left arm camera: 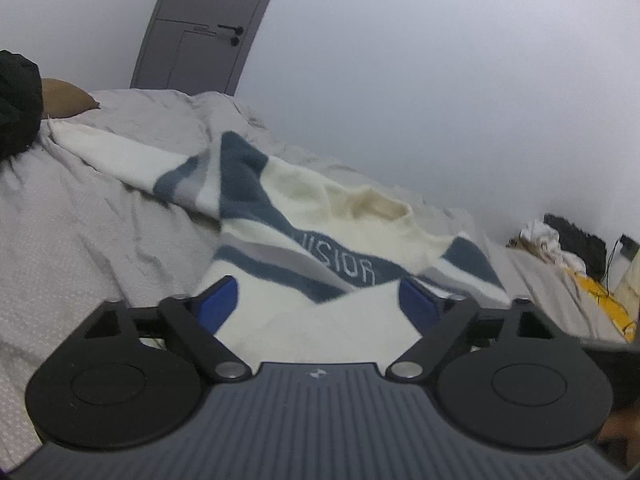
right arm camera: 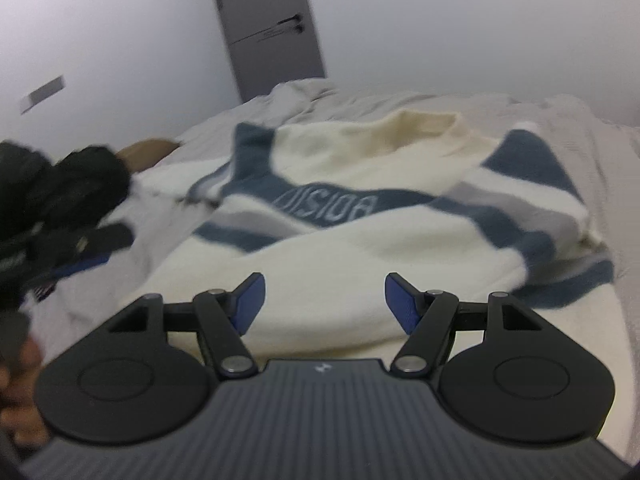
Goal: Fold large clothes
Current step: 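Grasp the other sleeve cuff with the left tool and lift it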
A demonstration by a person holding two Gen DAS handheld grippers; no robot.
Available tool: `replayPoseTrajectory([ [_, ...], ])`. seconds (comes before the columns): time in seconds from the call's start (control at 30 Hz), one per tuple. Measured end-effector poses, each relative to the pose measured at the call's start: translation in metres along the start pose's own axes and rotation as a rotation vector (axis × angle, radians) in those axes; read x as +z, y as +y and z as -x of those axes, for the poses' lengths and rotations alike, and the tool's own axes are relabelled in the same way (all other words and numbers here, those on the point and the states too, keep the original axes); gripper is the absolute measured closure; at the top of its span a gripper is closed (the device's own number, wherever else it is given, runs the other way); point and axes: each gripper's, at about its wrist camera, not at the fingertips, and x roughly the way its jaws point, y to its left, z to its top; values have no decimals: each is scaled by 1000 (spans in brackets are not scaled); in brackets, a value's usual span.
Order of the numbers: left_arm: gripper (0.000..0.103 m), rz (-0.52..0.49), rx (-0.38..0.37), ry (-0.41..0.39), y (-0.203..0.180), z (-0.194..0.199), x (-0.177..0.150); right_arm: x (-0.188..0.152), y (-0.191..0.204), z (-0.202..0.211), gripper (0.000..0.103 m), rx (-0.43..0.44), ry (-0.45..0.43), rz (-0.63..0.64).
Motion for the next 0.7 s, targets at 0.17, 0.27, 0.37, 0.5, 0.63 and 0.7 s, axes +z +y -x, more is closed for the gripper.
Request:
replayPoseTrajectory([
  [0.17,43,-83,40,84,-14,-14,-13,2,-15,-18,39,-48,1,-9],
  [0.27,52,-111,97,159,-16,-27,-23,-2,-23,-25,43,-47,18,-47],
  [0.37,53,-130,145,203,-15,-35,-29,-8,-28,-35,43,-58,42,-41],
  [0.5,53,-137,186,243,-12,-42,-33,-20,-32,-50,44,-56,94,-32],
  [0.63,53,-127,188,236,-12,-40,-33,-28,-35,-56,44,-48,98,-32],
  [0.7,53,-112,177,217,-11,-37,-31,-28,-37,-55,44,-45,96,-47],
])
